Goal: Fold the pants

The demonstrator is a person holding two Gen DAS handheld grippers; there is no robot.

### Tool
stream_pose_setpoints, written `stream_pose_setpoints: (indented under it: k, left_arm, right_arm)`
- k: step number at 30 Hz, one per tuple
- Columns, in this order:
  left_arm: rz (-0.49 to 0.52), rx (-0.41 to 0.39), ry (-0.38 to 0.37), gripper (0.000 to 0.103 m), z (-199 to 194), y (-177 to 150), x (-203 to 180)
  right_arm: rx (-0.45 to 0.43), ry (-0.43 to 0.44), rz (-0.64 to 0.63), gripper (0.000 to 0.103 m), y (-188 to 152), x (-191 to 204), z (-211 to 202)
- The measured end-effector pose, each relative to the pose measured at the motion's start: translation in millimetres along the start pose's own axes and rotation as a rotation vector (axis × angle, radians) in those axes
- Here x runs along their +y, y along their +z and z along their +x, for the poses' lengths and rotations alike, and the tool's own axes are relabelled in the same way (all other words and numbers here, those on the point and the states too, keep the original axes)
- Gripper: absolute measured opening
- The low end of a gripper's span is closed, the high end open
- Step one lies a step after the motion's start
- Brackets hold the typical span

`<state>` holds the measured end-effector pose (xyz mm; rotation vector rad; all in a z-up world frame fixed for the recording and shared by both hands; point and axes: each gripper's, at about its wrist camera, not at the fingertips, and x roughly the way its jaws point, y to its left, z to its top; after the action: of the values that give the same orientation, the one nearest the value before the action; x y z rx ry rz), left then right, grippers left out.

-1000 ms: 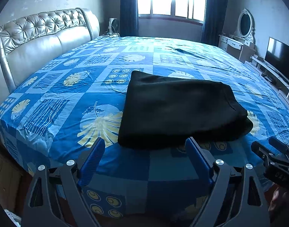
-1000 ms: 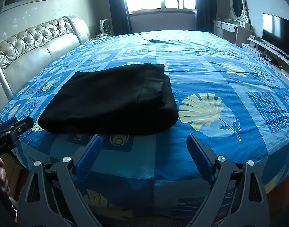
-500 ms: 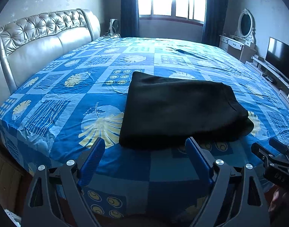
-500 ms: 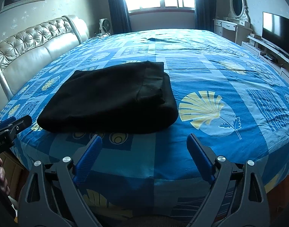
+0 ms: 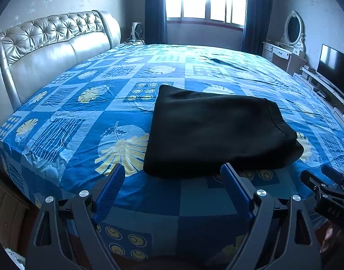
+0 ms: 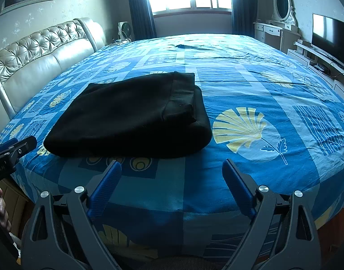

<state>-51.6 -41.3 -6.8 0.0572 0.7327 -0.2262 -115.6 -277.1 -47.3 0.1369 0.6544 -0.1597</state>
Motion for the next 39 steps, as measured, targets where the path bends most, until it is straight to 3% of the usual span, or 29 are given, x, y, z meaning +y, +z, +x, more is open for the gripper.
stream_pose_setpoints:
  k: [21,31,39]
  left_arm:
    - [-0.005,0.002,-0.008,0.086,0.4,-1.1,2.3]
    - [-0.034,0.010,0.031,0.086,0.7,2.5,8.5]
    - [0.007,0.018,0.084,0.086,1.8,2.8,1.9]
  right_arm:
    - [-0.012,0.002,0.006,0.091,2.6,1.0,-3.3]
    - [-0.017,0.003,-0.007,0.091,7.6,2.3,-3.3]
    - [-0.011,0.006,-0.009,0.091,6.2,3.6,-2.2]
